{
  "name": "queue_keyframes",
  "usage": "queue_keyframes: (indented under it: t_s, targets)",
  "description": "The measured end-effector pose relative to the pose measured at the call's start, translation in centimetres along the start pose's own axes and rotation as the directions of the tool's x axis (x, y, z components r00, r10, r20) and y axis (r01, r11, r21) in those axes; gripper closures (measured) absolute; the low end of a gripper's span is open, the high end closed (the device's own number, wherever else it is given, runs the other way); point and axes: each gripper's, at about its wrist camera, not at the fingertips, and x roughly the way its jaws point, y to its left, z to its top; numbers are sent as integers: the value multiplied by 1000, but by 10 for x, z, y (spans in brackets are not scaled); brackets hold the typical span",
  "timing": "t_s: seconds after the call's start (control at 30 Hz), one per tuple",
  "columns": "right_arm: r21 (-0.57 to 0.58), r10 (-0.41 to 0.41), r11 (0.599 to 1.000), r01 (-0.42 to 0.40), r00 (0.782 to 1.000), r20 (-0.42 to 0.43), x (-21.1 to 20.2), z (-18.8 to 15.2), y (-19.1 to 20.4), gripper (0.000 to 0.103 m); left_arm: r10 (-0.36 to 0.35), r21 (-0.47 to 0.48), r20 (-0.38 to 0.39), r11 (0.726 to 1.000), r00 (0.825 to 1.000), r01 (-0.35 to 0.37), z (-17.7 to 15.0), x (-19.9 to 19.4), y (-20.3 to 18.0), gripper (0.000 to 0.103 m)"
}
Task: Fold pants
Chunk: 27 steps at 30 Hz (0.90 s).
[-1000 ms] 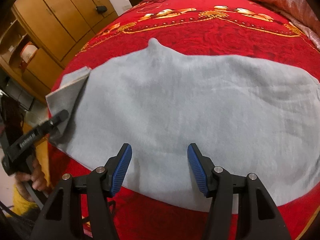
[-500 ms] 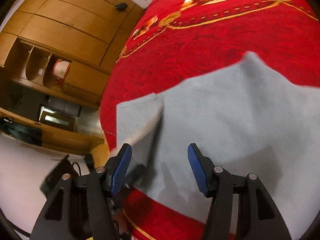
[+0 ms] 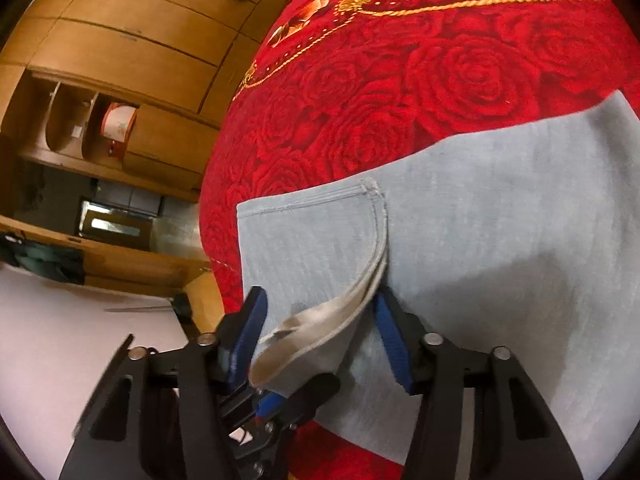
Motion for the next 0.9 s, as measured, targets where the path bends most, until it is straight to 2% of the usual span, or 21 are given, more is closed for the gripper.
queue_keyframes:
  t_s: [0.03, 0.1, 0.2, 0.23, 0.3, 0.37, 0.5, 0.7, 0.9]
  targets:
    - [-13, -14, 1000, 14, 1000, -3, 2, -1, 2, 59, -2, 7, -1, 1000, 1000, 2, 0, 0, -2, 96]
    - [-49, -59, 997, 59, 998, 4, 7, -2, 8, 77, 2, 30, -5, 1000, 1000, -2, 0, 0, -7, 96]
    - [-107, -95, 989, 98, 995, 28, 7, -7, 13, 95, 26, 54, -1, 998, 1000, -26, 0, -5, -12, 90]
    - [-117, -95, 988, 99, 995, 36, 5, -7, 14, 96, 30, 59, 5, 998, 1000, -30, 0, -8, -12, 88]
    - [-126, -83, 988, 90, 995, 64, 0, -7, 15, 97, 39, 61, 24, 997, 999, -40, 2, -18, -12, 72]
    - [-131, -67, 988, 79, 993, 96, -11, -11, 14, 97, 56, 61, 49, 996, 997, -59, 4, -29, -10, 61]
    - [-155, -47, 985, 70, 987, 152, -34, -18, 18, 97, 70, 50, 78, 996, 995, -74, 10, -46, -6, 51]
    - [-201, -59, 974, 105, 973, 222, -72, -34, 23, 97, 99, 19, 105, 995, 989, -102, 16, -61, 4, 43]
    - [-210, -65, 969, 129, 955, 288, -116, -54, 21, 97, 109, 5, 104, 994, 989, -110, 19, -64, 3, 42]
